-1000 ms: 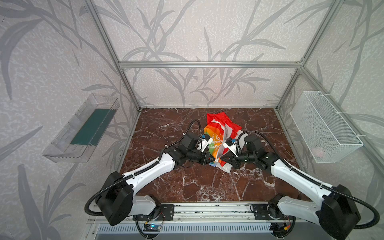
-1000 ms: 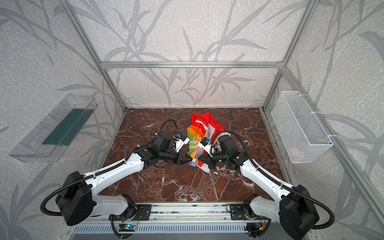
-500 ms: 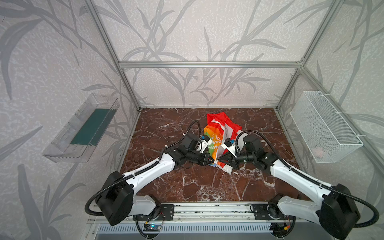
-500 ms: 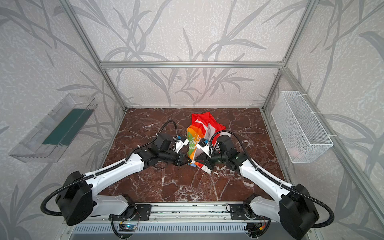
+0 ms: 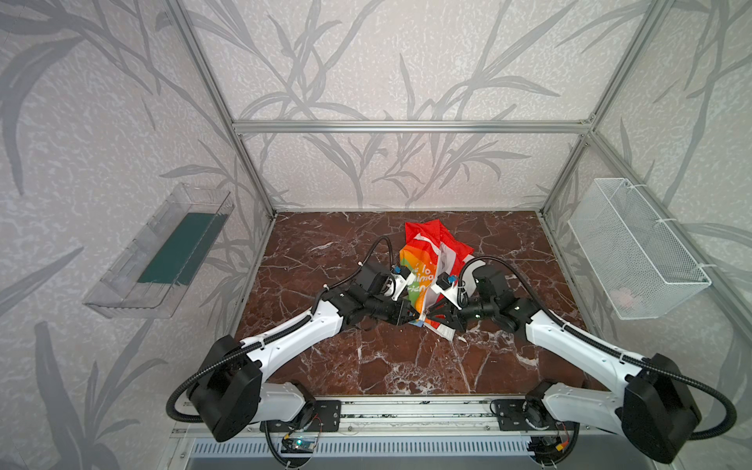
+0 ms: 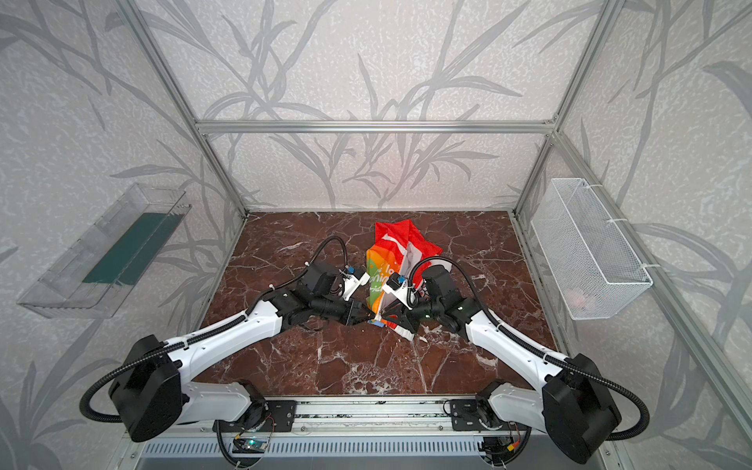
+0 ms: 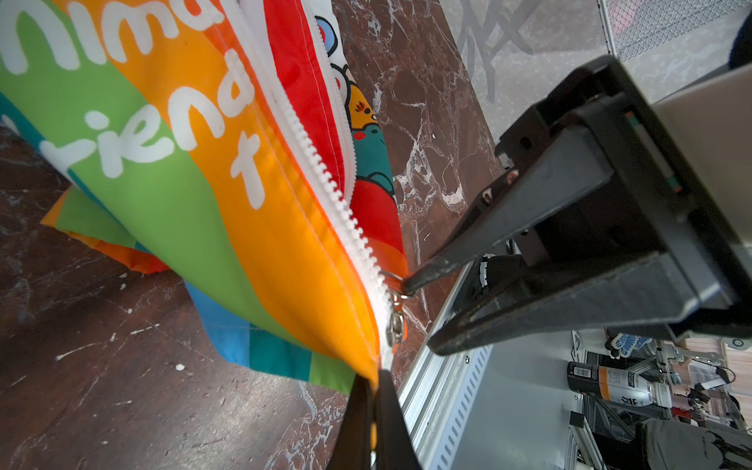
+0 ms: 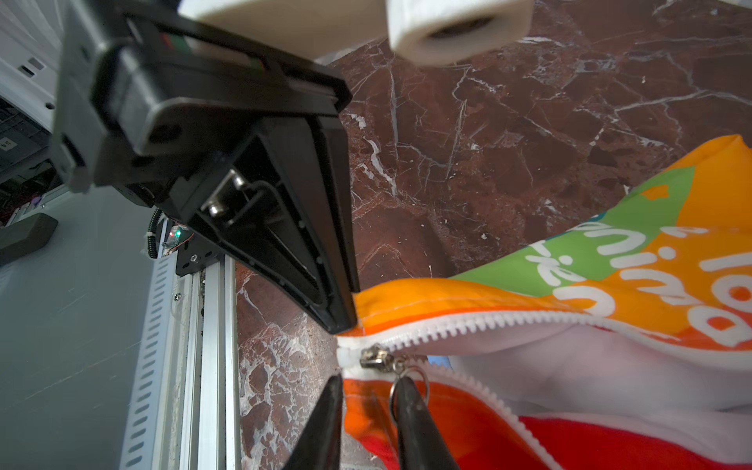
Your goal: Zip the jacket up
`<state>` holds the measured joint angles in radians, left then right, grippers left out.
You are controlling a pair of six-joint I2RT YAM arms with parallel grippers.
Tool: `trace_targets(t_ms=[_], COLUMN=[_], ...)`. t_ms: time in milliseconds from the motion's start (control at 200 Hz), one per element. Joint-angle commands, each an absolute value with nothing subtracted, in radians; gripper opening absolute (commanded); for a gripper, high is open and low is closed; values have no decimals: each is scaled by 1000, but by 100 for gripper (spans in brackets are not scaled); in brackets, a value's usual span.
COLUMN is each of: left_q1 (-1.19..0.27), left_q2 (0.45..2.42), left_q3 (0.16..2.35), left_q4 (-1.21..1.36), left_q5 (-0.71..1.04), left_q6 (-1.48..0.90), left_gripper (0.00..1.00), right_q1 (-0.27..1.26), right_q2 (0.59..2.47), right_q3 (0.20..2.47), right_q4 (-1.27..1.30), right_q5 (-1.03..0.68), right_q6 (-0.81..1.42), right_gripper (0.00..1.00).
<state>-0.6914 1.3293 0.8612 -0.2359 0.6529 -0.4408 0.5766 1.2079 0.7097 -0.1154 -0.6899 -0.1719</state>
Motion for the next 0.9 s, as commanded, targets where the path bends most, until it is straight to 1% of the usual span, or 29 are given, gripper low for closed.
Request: trace_targets(t_ms=[0,45,100,265,340,400,475,640,695,740,895], left_q1=[-693,-693,-693,-694,-694,-695,-693,-694,-694,-695,-693], left_q2=[1299,1298,1293,1284,1281,1279,1279,1284,1284,1285,1279], left_q3=[847,847,847,833,828,828,828,829,829,830,830], left_q4=[-258,-260,-262,-252,-250,-250,-249,-245,-245,-245,-259], left_q5=[644,643,642,644,643,641,641,642,641,642,639], left_q6=[-438,-437,-438,-449,-451,-452,-452,-453,-452,-452,-451], left_gripper=[0,0,0,0,0,0,0,0,0,0,0], right_q1=[583,582,581,582,582,582,582,582,582,582,583], right_q2=[1222,1225,1232,1258,1268,1274,1279,1278,1279,1277,1256], right_q3=[741,745,752,775,779,784,785,784,783,783,783], right_q4=[-97,-99,-103,-119,-117,-122,-125,-135,-136,-136,-139], right_q5=[-674,-669,-655,-661,-671,-673,-679,-694,-694,-693,-646], right_q6=[-173,-175,-177,-192,-192,-196,-200,-203,-203,-205,-214], right_gripper=[22,19,13,14,10,10,14,14,9,0,0])
